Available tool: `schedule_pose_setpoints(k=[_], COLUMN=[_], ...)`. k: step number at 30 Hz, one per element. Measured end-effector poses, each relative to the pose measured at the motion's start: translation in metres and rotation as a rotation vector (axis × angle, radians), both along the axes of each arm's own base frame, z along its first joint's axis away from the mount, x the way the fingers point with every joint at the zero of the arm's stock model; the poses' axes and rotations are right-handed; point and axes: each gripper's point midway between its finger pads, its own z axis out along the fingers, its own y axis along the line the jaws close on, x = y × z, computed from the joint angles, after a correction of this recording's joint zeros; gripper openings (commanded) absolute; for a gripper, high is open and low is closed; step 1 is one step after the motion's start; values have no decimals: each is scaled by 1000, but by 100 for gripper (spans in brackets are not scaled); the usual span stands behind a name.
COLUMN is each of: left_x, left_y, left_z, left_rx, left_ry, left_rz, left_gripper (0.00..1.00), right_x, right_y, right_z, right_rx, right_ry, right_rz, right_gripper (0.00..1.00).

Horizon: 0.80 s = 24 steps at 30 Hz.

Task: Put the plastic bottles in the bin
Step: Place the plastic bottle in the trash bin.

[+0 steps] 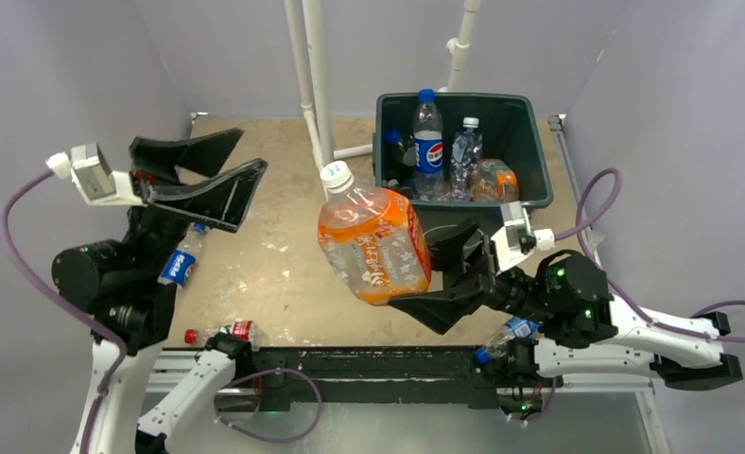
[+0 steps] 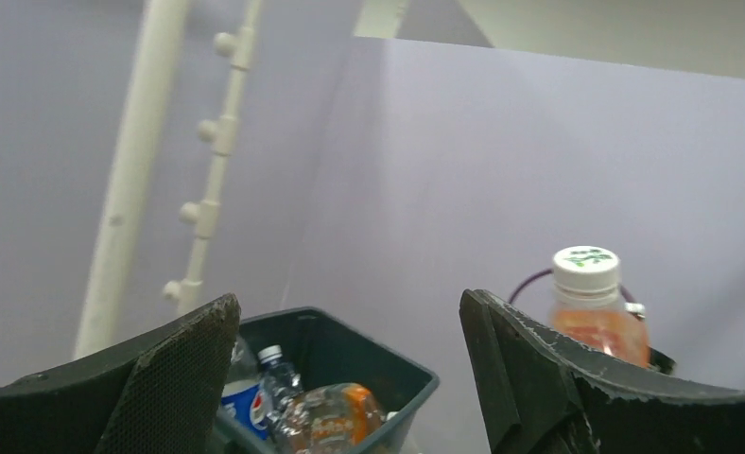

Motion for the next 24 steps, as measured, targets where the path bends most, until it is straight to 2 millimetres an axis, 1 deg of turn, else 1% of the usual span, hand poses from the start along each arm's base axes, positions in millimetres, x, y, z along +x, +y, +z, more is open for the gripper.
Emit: schedule_pose_setpoints(k=[4, 5, 6, 8, 11, 17, 19, 24], left_x=[-9, -10, -13, -15, -18, -20, -25, -46], left_y=[-33, -39, -49, -56, -67, -77, -77, -77], left_z=[25, 28, 32, 34, 30, 23, 24, 28], left_rx=[53, 63, 86, 99, 123, 141, 140, 137], left_ry=[-116, -135, -166, -182, -194, -180, -189, -238], left_rz=[-214, -253, -330, -390, -494, -618, -645, -706], left_gripper=[86, 86, 87, 89, 89, 89, 89, 88], right_x=[5, 5, 5, 6, 5, 4, 5, 7], right_y=[-8, -9, -11, -11, -11, -6, -1, 8], right_z=[2, 3, 3, 4, 3, 1, -2, -11], right_rx=[5, 6, 8, 8, 5, -8, -18, -40], right_ry=[-11, -15, -22, -33, -46, -66, -67, -60], right_rz=[-34, -38, -42, -46, -44, -37, -38, -44], right_gripper=[0, 0, 0, 0, 0, 0, 0, 0])
